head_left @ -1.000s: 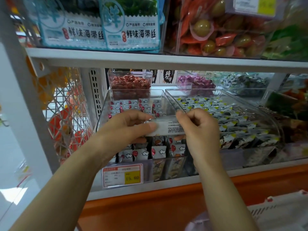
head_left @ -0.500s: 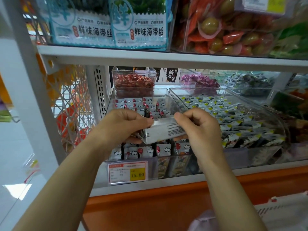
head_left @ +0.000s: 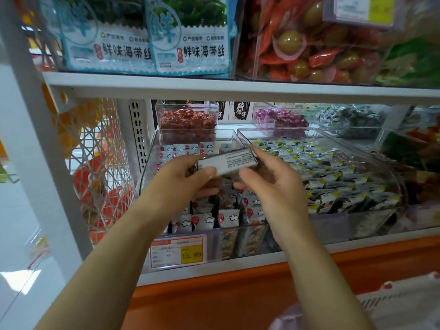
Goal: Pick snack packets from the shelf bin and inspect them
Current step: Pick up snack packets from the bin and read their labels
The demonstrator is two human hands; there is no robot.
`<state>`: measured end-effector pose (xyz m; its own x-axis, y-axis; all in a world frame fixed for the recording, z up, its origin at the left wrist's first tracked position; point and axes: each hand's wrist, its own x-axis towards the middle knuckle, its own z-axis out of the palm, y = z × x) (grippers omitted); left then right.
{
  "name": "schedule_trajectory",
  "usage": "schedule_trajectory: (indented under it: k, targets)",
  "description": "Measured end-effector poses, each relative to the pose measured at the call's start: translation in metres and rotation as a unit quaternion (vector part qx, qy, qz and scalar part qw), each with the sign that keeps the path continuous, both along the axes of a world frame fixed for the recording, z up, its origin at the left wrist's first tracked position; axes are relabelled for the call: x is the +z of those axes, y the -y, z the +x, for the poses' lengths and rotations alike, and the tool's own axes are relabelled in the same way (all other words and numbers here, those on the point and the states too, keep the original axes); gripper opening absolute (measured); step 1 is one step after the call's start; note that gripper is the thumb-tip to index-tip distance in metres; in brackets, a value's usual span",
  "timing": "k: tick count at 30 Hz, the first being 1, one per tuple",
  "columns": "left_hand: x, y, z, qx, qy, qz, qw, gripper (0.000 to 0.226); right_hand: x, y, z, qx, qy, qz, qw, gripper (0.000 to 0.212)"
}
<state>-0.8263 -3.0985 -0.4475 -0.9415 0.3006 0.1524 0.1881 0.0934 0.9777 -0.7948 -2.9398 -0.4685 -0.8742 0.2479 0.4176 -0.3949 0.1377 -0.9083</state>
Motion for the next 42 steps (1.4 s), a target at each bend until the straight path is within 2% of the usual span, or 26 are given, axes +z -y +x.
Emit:
schedule_trajectory:
  k: [2, 4, 5, 7, 10, 12, 14, 15, 18, 21, 25, 28, 31, 33, 36, 38, 42]
  targets:
    - [0.000, -0.005, 0.000, 0.002, -0.004, 0.015, 1.000, 0.022, 0.004, -0.003, -0.002, -0.027, -0.019, 0.037, 0.999, 0.033]
    - [0.001, -0.012, -0.002, 0.021, -0.019, 0.000, 1.000, 0.037, 0.009, -0.009, -0.008, -0.072, -0.036, 0.012, 0.997, 0.013]
    - [0.002, -0.014, -0.005, 0.050, -0.047, -0.035, 0.997, 0.043, 0.011, -0.013, -0.012, -0.102, -0.035, -0.015, 0.994, 0.005]
    - [0.003, -0.017, -0.015, 0.116, -0.124, -0.135, 0.976, 0.045, 0.014, -0.021, -0.020, -0.160, -0.040, -0.059, 0.985, 0.012]
    - [0.002, -0.024, -0.034, 0.145, -0.200, -0.277, 0.929, 0.036, 0.014, -0.024, -0.028, -0.191, -0.036, -0.061, 0.979, 0.019]
    - [0.000, -0.034, -0.048, 0.100, -0.206, -0.378, 0.897, 0.030, 0.012, -0.024, -0.030, -0.203, -0.031, -0.049, 0.978, 0.020]
    - [-0.005, -0.043, -0.063, 0.033, -0.195, -0.487, 0.851, 0.026, 0.011, -0.024, -0.032, -0.207, -0.029, -0.048, 0.977, 0.021]
    - [-0.008, -0.046, -0.070, 0.009, -0.193, -0.535, 0.823, 0.028, 0.011, -0.024, -0.033, -0.211, -0.029, -0.045, 0.976, 0.023]
    - [-0.021, -0.051, -0.092, -0.024, -0.185, -0.630, 0.754, 0.055, 0.010, -0.023, -0.035, -0.217, -0.032, -0.032, 0.975, 0.027]
    - [-0.032, -0.052, -0.104, -0.034, -0.166, -0.677, 0.717, 0.067, 0.009, -0.021, -0.035, -0.211, -0.021, -0.031, 0.977, 0.032]
    - [-0.029, -0.050, -0.099, -0.039, -0.150, -0.688, 0.709, 0.073, 0.010, -0.021, -0.033, -0.207, -0.026, -0.022, 0.978, 0.022]
    - [-0.020, -0.045, -0.088, -0.049, -0.155, -0.690, 0.705, 0.073, 0.011, -0.020, -0.032, -0.210, -0.041, 0.022, 0.977, 0.019]
    - [-0.015, -0.039, -0.070, -0.054, -0.175, -0.659, 0.729, 0.063, 0.017, -0.019, -0.038, -0.185, -0.052, 0.086, 0.978, 0.019]
    - [-0.015, -0.035, -0.059, -0.054, -0.184, -0.626, 0.756, 0.056, 0.022, -0.017, -0.052, -0.166, -0.047, 0.179, 0.969, 0.022]
    - [-0.019, -0.031, -0.046, -0.041, -0.189, -0.575, 0.795, 0.050, 0.028, -0.009, -0.078, -0.118, -0.030, 0.320, 0.940, 0.022]
    - [-0.023, -0.028, -0.042, -0.036, -0.198, -0.551, 0.810, 0.051, 0.029, -0.003, -0.091, -0.087, -0.016, 0.409, 0.908, 0.019]
    - [-0.026, -0.028, -0.038, -0.036, -0.212, -0.513, 0.831, 0.048, 0.030, 0.003, -0.106, -0.049, -0.003, 0.530, 0.846, 0.035]
